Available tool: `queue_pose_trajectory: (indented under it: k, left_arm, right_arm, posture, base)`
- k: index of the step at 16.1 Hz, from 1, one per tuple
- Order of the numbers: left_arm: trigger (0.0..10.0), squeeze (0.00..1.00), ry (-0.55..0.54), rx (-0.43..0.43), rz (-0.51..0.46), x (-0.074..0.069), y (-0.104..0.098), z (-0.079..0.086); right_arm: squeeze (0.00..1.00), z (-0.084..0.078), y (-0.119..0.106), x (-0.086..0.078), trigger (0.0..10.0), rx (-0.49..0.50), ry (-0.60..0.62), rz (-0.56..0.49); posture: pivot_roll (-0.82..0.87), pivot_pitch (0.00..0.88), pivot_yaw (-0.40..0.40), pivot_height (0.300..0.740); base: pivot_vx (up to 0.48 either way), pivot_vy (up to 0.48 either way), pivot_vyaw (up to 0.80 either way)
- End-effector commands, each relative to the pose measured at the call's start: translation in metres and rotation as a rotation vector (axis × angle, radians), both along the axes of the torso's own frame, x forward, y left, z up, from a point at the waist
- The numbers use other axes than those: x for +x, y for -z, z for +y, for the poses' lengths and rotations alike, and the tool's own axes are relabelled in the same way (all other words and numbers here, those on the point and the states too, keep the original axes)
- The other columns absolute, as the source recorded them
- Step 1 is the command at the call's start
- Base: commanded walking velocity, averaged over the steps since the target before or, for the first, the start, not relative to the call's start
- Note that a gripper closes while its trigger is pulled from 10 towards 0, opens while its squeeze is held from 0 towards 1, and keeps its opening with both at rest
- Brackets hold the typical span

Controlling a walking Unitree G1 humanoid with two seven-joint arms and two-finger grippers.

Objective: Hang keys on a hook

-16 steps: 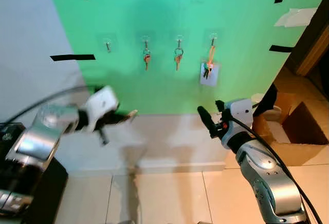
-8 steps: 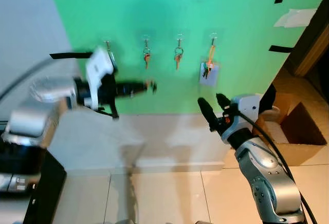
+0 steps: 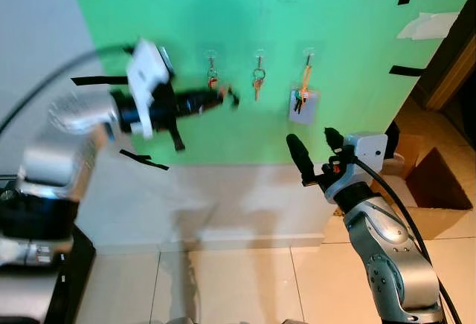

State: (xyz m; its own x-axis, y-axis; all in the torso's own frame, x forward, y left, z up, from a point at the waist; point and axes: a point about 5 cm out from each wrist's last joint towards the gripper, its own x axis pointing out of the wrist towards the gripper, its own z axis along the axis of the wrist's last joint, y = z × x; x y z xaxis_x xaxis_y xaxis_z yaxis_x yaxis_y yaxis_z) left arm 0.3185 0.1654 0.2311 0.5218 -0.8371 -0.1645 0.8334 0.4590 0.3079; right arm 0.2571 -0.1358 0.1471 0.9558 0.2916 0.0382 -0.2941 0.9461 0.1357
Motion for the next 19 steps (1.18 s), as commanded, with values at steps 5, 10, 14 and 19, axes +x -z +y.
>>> queue_pose_trajectory:
  k: [5, 10, 14, 19]
  left_arm:
    - [10.0, 0.00, -0.309, 0.021, 0.002, -0.004, 0.052, 0.003]
    - [10.0, 0.00, -0.406, 0.016, 0.016, -0.021, 0.073, 0.010]
    - [10.0, 0.00, -0.431, 0.018, -0.001, -0.020, 0.069, 0.013]
    - [10.0, 0.00, -0.445, 0.018, -0.015, -0.013, 0.066, 0.011]
  right_arm:
    - [1.00, -0.009, 0.020, -0.007, 10.0, -0.034, 0.137, 0.097]
    - [1.00, -0.005, 0.032, -0.013, 10.0, -0.019, 0.128, 0.143]
    - [0.80, -0.005, 0.032, -0.013, 10.0, -0.032, 0.132, 0.132]
    - [0.00, -0.005, 0.033, -0.012, 10.0, -0.009, 0.158, 0.137]
  posture:
    - [-0.04, 0.000, 0.013, 0.740]
    - [-0.03, 0.000, 0.006, 0.740]
    - [-0.03, 0.000, 0.004, 0.740]
    - [-0.04, 0.000, 0.024, 0.740]
  base:
    - [0.000, 0.000, 0.00]
    - [0.000, 0.281, -0.18]
    - [0.000, 0.395, 0.00]
    - [0.000, 0.393, -0.16]
